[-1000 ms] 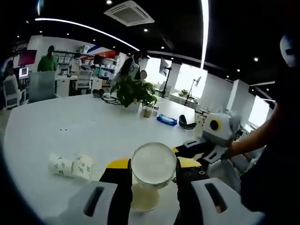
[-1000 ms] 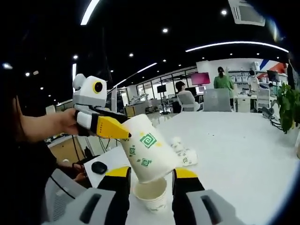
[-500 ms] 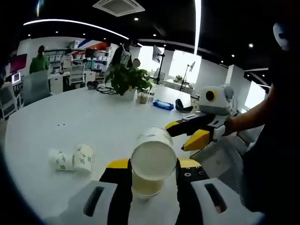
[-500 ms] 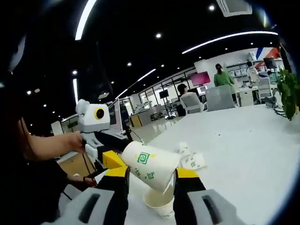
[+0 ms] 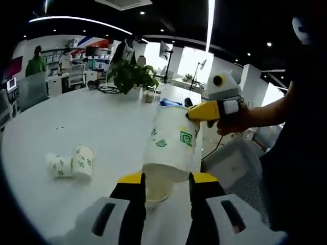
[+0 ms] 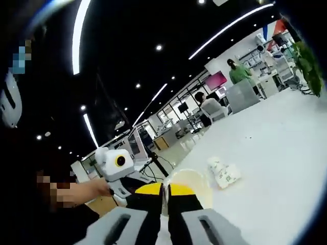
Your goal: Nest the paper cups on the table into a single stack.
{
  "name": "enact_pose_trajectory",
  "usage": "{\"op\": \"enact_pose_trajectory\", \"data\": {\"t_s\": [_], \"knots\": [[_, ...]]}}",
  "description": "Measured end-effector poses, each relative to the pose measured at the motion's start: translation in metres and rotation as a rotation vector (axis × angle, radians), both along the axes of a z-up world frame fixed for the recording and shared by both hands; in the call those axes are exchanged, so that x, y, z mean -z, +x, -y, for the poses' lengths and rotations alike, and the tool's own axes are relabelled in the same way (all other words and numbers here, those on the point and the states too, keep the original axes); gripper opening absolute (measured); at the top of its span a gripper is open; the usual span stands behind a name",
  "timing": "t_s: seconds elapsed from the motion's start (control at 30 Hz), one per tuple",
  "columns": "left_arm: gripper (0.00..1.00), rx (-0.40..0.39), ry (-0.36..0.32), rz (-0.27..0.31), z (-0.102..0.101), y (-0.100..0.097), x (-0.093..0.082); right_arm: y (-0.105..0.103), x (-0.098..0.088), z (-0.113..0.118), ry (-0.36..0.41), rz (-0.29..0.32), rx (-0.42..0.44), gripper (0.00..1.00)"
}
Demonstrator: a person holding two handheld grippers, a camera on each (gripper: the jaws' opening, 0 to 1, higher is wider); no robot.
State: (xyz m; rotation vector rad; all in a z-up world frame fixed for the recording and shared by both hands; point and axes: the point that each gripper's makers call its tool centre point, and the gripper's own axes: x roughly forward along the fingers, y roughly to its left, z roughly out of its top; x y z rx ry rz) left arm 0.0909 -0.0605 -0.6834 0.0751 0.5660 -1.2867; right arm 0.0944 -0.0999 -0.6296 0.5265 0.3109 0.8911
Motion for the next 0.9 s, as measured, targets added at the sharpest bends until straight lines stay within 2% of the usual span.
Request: {"op": "enact_pose_trajectory", "data": {"t_s": [0.1,0.33,0.53,0.67,0.7,0.77,0.9], "knots": [[0.30,-0.019,-0.007,0.002,0.000,0.003,-0.001,0.000,-0.001,-0.002,0.011,-0.006,-0.003,0.00],[0.36,-0.038,0.011,0.028,-0.007,0.009,0.001,0.004,-0.001,0.003,0.001,-0.007,0.023,0.00],[0.45,-0.059,0.022,0.041,-0.017,0.012,0.005,0.006,0.007,0.004,-0.051,-0.012,0.025,0.00],[0.54,-0.081,0.026,0.061,-0.021,0.016,0.005,0.003,0.015,0.000,-0.124,-0.001,0.005,0.00],[0.56,-0.088,0.025,0.065,-0.022,0.017,0.004,0.002,0.019,-0.003,-0.168,0.017,-0.010,0.00],[0.59,-0.100,0.026,0.074,-0.022,0.018,0.003,0.000,0.024,-0.007,-0.211,0.017,-0.019,0.00],[0.63,-0.113,0.031,0.083,-0.026,0.021,0.004,-0.005,0.036,-0.016,-0.319,0.059,-0.059,0.00]]}}
